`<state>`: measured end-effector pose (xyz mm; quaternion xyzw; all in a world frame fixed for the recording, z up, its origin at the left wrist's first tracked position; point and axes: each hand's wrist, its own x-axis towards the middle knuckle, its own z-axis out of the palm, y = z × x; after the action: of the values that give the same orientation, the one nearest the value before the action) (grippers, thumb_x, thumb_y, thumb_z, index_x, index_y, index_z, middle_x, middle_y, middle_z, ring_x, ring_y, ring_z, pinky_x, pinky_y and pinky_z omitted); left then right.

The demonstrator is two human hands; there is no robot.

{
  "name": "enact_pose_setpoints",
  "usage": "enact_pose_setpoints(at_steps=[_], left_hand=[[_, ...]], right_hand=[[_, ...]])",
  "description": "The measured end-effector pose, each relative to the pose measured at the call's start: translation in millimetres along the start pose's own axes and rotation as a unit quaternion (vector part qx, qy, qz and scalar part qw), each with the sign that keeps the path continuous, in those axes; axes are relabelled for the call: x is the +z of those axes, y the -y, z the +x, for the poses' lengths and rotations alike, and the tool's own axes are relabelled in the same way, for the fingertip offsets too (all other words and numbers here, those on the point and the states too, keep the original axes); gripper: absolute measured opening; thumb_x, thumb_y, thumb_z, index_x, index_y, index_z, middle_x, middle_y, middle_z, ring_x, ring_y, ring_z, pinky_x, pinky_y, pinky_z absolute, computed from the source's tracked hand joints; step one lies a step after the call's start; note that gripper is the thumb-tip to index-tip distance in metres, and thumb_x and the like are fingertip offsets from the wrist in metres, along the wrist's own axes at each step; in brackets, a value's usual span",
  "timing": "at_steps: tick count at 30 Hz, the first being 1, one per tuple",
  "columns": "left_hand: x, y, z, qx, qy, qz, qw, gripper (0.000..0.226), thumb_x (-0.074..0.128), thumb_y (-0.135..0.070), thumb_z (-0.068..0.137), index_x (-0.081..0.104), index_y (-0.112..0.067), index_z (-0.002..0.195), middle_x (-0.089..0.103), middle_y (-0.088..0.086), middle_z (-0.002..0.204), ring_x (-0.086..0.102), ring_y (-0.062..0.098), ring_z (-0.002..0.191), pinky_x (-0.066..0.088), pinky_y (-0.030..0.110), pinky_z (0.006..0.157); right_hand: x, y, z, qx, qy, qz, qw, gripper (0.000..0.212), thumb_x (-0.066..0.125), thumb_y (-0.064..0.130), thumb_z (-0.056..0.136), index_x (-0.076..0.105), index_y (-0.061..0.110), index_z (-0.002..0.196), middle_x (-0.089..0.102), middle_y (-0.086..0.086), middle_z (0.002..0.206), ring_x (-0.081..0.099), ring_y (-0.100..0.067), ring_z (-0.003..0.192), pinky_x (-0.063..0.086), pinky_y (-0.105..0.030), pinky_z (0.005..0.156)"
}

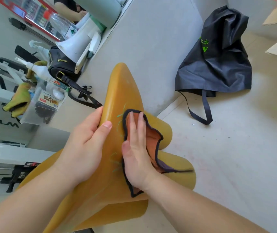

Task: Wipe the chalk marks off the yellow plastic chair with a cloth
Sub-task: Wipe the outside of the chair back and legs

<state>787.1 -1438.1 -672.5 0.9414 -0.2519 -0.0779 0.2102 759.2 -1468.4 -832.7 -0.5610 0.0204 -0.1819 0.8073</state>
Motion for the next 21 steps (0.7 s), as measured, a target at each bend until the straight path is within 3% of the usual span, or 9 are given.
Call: enact_pose_setpoints(at_steps=[4,7,9,13,15,18,21], left_hand=[[1.4,-2.2,0.0,-0.007,-0.006,-0.006,1.000,0.035,0.043,-0.029,0.099,0.059,-0.036,0.129,0.069,-0.022,0.117,0.063,-0.001,0.110,0.048,0.014,0.090],[1.6,-2.2,-0.6,-0.022,-0.012,0.005,1.000,0.029,0.044,-0.029,0.102,0.058,-0.044,0.123,0.067,-0.031,0.111,0.061,-0.009,0.107,0.045,0.009,0.087],[1.0,-3.5,-1.6,-0.019,-0.015,0.011,1.000,0.029,0.043,-0.032,0.099,0.058,-0.044,0.121,0.069,-0.026,0.110,0.062,-0.005,0.105,0.045,0.009,0.086],[-0.2,-4.0,-2.5,-0.017,-0.009,0.009,1.000,0.031,0.041,-0.033,0.098,0.059,-0.040,0.122,0.070,-0.017,0.111,0.065,0.004,0.105,0.050,0.018,0.089],[0.7,-3.3,-1.7,-0.012,-0.009,0.012,1.000,0.033,0.042,-0.031,0.098,0.059,-0.036,0.126,0.070,-0.016,0.112,0.065,0.004,0.105,0.050,0.021,0.090],[0.3,-4.1,-1.5,0.005,-0.012,0.026,1.000,0.035,0.042,-0.028,0.098,0.058,-0.035,0.129,0.069,-0.015,0.117,0.063,0.004,0.109,0.046,0.017,0.093],[-0.3,-2.8,-0.9,-0.001,-0.012,0.027,1.000,0.045,0.042,-0.031,0.098,0.052,-0.029,0.142,0.063,-0.019,0.132,0.056,0.001,0.125,0.043,0.029,0.107]], right_hand=[[-23.1,9.2,77.0,0.006,-0.043,0.014,0.999,0.076,0.007,0.087,0.087,0.014,0.056,0.155,0.003,0.009,0.172,-0.006,-0.010,0.158,0.005,-0.052,0.127],[-40.2,10.6,136.9,0.006,-0.024,0.066,0.998,0.083,0.008,0.092,0.083,0.030,0.054,0.153,0.019,0.013,0.169,0.009,-0.005,0.156,0.008,-0.048,0.127],[-43.6,6.9,156.6,0.024,-0.009,0.081,0.996,0.088,0.013,0.098,0.077,0.033,0.055,0.151,0.024,0.016,0.167,0.013,-0.003,0.155,0.009,-0.046,0.128],[-38.4,5.7,132.8,0.039,-0.032,0.062,0.997,0.092,0.013,0.097,0.078,0.032,0.050,0.154,0.023,0.015,0.168,0.011,-0.003,0.156,0.008,-0.045,0.128],[-32.2,5.6,94.0,-0.009,-0.037,0.025,0.999,0.088,0.006,0.093,0.082,0.021,0.050,0.157,0.010,0.011,0.171,-0.001,-0.009,0.158,0.002,-0.047,0.128],[-15.7,15.8,31.2,-0.061,0.007,-0.018,0.998,0.069,-0.001,0.089,0.084,0.000,0.065,0.149,-0.014,0.013,0.170,-0.019,-0.012,0.156,-0.006,-0.052,0.126],[-16.1,27.8,47.3,-0.060,-0.012,-0.020,0.998,0.072,-0.006,0.089,0.082,0.008,0.065,0.148,-0.007,0.010,0.172,-0.012,-0.014,0.157,-0.002,-0.054,0.125]])
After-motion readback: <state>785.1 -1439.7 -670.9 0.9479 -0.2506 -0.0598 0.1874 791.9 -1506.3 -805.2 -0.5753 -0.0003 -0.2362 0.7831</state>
